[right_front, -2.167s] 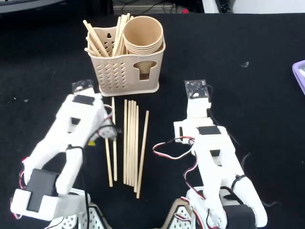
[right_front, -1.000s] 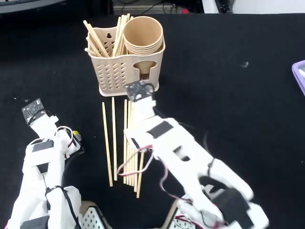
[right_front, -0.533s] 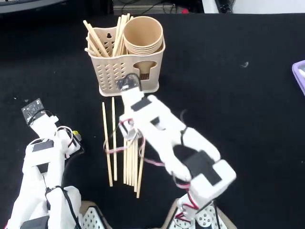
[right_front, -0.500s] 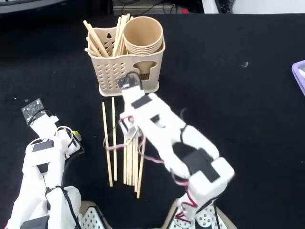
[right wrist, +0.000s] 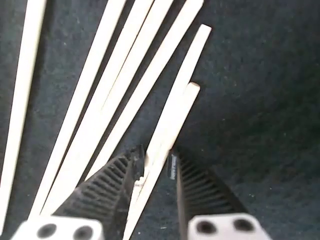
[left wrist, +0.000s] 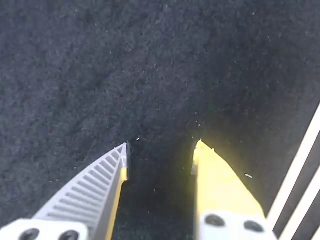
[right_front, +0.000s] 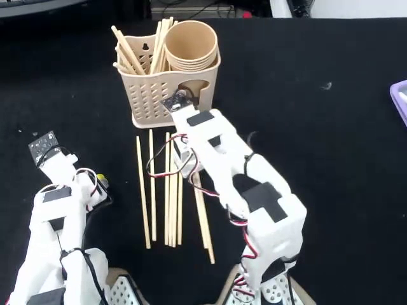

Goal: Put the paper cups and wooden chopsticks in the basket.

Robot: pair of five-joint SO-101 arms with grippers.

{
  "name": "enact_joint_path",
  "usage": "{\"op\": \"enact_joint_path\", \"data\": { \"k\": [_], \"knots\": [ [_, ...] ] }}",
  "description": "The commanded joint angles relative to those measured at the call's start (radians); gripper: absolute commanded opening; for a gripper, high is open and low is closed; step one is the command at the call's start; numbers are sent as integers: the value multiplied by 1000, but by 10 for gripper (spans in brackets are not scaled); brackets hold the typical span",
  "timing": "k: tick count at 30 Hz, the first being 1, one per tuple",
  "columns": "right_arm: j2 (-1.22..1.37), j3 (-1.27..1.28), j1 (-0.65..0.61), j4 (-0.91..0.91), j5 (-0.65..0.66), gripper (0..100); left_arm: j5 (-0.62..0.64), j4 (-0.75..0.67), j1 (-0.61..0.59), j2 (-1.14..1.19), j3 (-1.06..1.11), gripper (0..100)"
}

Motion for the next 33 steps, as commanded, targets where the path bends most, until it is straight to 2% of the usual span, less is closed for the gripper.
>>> {"op": "enact_joint_path", "data": {
  "k": [1, 4, 9, 17, 21, 31, 33],
  "knots": [
    [-47, -27, -11, 11, 49, 67, -5, -15, -1, -25, -10, 209],
    [-61, -8, -12, 46, 138, 9, -5, -15, -1, -25, -10, 209],
    [-191, 65, 32, 94, 230, 11, -5, -15, -1, -25, -10, 209],
    [-444, 292, 219, 84, 439, 11, -5, -15, -1, -25, -12, 209],
    [-567, 291, 292, 86, 448, 11, -5, -15, -1, -25, -10, 209],
    [-1040, 222, 292, 118, 436, 11, -5, -15, -1, -25, -10, 209],
    [-1124, 171, 262, 112, 387, 11, -5, -15, -1, -25, -10, 209]
  ]
}}
